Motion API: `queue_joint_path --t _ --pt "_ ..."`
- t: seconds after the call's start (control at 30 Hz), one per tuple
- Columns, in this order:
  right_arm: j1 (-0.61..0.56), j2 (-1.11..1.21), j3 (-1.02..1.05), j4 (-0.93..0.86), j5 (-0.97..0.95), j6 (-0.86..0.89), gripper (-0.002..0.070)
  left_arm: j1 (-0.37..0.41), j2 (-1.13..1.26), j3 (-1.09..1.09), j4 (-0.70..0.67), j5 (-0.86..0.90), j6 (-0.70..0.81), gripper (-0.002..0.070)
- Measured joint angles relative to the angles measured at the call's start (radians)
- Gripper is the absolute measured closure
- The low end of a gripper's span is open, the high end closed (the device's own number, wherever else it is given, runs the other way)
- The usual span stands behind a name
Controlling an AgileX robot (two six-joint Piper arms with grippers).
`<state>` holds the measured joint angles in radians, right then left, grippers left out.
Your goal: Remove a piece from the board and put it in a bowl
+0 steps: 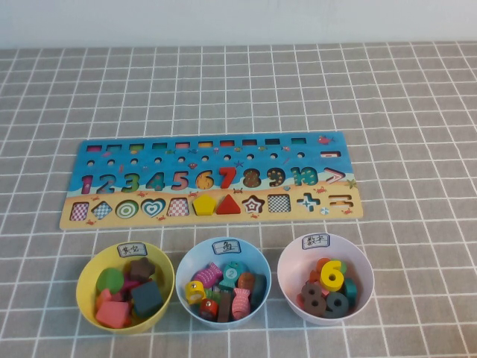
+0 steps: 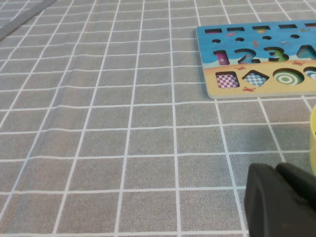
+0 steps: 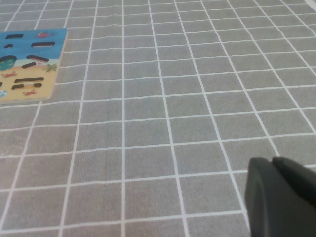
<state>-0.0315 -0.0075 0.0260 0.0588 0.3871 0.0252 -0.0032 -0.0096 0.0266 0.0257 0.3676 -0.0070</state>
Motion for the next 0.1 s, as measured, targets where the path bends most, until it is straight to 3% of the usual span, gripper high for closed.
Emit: queue_joint_path --t 0.1 --pt "0.000 0.000 0.000 0.000 0.000 0.000 0.0694 0.000 0.000 0.000 0.000 0.000 0.000 0.0680"
